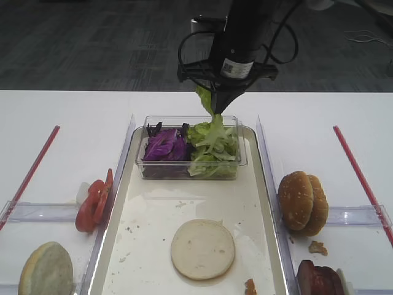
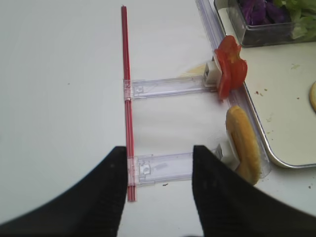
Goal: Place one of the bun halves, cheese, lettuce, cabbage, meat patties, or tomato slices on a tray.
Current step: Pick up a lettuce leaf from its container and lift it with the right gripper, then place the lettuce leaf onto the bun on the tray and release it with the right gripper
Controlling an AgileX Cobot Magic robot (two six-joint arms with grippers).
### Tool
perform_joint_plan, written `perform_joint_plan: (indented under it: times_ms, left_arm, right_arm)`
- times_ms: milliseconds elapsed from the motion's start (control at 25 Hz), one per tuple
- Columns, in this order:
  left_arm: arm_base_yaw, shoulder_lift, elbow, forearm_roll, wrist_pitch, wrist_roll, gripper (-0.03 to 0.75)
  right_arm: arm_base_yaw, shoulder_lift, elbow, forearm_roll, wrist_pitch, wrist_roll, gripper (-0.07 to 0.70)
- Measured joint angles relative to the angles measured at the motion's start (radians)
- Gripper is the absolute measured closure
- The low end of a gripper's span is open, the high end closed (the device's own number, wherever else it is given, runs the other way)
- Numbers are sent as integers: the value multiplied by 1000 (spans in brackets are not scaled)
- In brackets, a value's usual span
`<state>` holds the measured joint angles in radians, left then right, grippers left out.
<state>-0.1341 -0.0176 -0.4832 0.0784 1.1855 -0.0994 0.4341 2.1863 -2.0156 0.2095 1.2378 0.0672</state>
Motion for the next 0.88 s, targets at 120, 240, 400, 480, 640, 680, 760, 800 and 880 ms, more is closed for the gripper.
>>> perform_joint_plan:
  times_ms: [120,240,400,480,640,680,760,800,880]
  left_arm:
    - [0,0,0,0,0,0,419]
    - [0,0,0,-2,0,0,419]
    - [0,0,0,-2,0,0,419]
    - [0,0,0,-2,0,0,419]
    - [0,0,0,-2,0,0,419]
    - [0,0,0,-2,0,0,419]
    - [2,0,0,-2,0,0,419]
    - [2,0,0,-2,0,0,419]
    - [2,0,0,-2,0,0,419]
  right_arm:
    - [8,-23,0,-2,0,2,604]
    - [22,-50,0,-4,0,5,604]
    - [42,-85,0,-2,2,15,604]
    - [52,-100,7,0,2,17,604]
    - [64,-155,96,-3,2,19,604]
    - [67,-174,128,-3,2,19,604]
    - [71,-212,188,-1,2,19,605]
    - [73,-234,222,-1,2,19,605]
    - [81,-274,285,-5,1,19,605]
